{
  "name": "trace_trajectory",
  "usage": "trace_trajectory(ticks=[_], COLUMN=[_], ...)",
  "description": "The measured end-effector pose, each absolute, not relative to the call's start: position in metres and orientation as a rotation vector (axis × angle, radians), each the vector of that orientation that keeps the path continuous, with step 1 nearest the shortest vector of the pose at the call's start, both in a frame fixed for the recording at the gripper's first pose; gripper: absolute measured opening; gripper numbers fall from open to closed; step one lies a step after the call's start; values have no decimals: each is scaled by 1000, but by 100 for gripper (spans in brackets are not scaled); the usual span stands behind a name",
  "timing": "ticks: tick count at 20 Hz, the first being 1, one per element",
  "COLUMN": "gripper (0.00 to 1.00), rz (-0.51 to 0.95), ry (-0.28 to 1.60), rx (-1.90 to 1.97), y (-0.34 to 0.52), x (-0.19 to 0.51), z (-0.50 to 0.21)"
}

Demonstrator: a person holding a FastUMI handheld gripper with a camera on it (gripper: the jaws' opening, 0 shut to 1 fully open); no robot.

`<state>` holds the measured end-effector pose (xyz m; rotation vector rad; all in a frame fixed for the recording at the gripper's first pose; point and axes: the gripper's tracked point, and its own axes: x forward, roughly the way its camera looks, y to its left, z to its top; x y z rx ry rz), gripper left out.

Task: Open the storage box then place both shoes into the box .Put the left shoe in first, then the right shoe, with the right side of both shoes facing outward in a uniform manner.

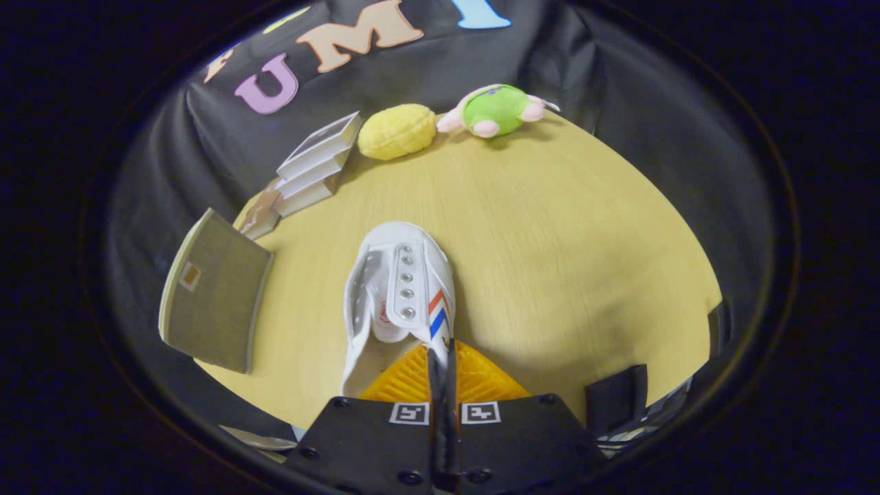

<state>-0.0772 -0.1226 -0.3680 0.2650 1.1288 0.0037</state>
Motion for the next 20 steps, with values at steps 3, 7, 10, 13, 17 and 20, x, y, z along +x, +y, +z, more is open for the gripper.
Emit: trace_trajectory(ticks=[3, 7, 10, 13, 17, 20], gripper=[3, 3, 3, 3, 3, 3], rz=[2, 7, 12, 23, 37, 45], ry=[1115, 1078, 1053, 1043, 1033, 1025], rx=[350, 378, 378, 368, 361, 371], y=[-112, -93, -80, -61, -31, -7], x=[-75, -62, -61, -57, -55, -52], z=[-354, -334, -315, -300, -284, -271])
